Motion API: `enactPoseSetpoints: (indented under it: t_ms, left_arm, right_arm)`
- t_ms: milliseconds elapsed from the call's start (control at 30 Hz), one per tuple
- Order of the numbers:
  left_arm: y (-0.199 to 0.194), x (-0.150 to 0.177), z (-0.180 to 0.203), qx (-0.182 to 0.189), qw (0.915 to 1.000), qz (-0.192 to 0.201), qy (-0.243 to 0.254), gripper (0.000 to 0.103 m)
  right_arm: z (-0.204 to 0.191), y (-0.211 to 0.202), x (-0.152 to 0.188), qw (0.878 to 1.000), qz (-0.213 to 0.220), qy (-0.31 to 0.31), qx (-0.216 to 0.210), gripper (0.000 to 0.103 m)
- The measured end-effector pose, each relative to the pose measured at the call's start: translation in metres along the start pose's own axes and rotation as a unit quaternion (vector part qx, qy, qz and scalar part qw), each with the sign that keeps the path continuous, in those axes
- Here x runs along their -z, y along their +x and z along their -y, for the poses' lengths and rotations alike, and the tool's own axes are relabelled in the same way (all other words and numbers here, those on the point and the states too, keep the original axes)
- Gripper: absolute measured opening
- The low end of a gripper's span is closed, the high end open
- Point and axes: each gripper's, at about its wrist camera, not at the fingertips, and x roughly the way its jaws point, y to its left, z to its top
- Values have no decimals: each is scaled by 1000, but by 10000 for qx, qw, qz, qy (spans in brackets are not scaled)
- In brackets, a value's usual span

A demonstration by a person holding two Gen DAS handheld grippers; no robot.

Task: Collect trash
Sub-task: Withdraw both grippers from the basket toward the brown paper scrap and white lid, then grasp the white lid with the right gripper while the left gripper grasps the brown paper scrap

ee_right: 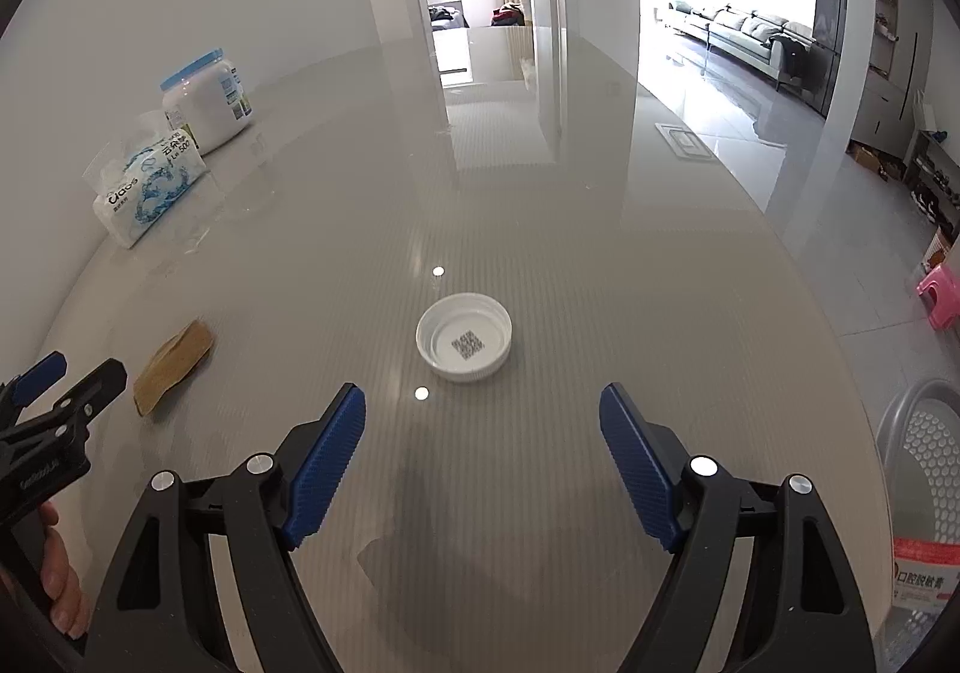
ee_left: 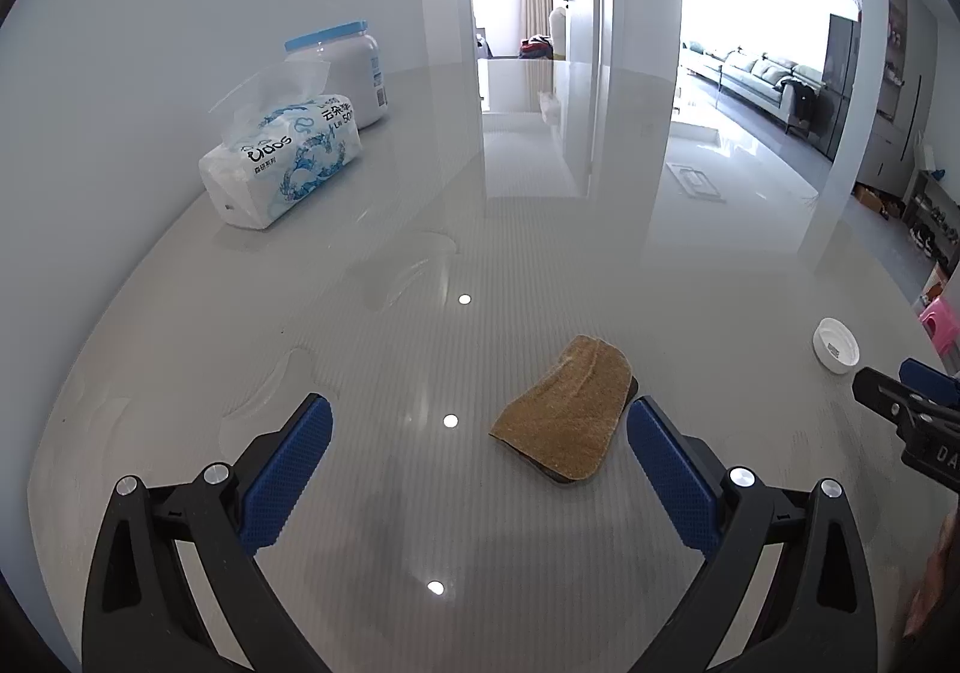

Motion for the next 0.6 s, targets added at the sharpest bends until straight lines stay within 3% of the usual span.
enactPoseSetpoints:
  t_ms: [600]
  left_arm:
    - [6,3,-4,177,9998,-102,-42,97]
  right_arm:
    - [-11,37,-19,9989,-341,-162,280,76]
